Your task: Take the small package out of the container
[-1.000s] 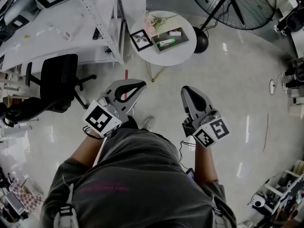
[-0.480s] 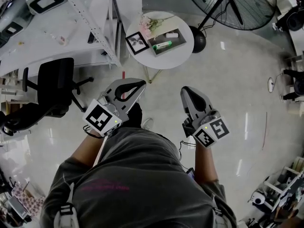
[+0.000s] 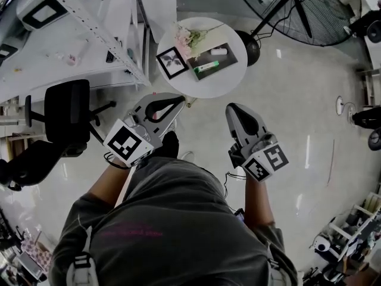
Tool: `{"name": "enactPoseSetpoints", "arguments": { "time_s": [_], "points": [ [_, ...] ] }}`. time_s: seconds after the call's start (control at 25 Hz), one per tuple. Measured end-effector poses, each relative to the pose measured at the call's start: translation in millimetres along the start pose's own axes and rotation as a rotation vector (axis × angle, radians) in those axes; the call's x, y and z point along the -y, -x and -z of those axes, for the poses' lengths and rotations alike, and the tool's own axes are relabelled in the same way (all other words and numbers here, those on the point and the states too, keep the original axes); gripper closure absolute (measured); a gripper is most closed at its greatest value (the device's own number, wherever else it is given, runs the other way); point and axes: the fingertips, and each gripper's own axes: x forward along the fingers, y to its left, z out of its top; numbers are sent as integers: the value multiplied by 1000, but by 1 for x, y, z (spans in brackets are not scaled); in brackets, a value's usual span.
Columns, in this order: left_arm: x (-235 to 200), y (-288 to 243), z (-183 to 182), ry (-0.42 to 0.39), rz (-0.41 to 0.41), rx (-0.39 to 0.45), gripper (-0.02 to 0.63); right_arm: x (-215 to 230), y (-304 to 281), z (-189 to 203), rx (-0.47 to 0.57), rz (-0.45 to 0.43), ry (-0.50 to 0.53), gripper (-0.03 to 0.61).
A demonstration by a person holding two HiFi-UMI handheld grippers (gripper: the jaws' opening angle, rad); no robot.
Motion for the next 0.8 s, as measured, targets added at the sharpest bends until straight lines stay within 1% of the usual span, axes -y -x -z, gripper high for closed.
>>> {"name": "enactPoseSetpoints", "arguments": {
  "time_s": [0.2,0.4,0.6,0.72,0.8],
  "points": [
    [-46,-11,3,71,6,-49,598,13,-47,-11,-3,8,-1,558],
    [-91,-19,-2,82,23,-46,599,26,-86,-22,-15,29,3,558],
    [-129,-29,-6,41,47,-6,599,41,-115,-23,-29,55,-7,558],
    [-146,-32,1,83,51,-50,599,49,-131,-24,-32,68,-18,558],
    [-156,-34,3,93,51,-64,599,53,-140,-24,-36,72,-22,558]
  ]
}}
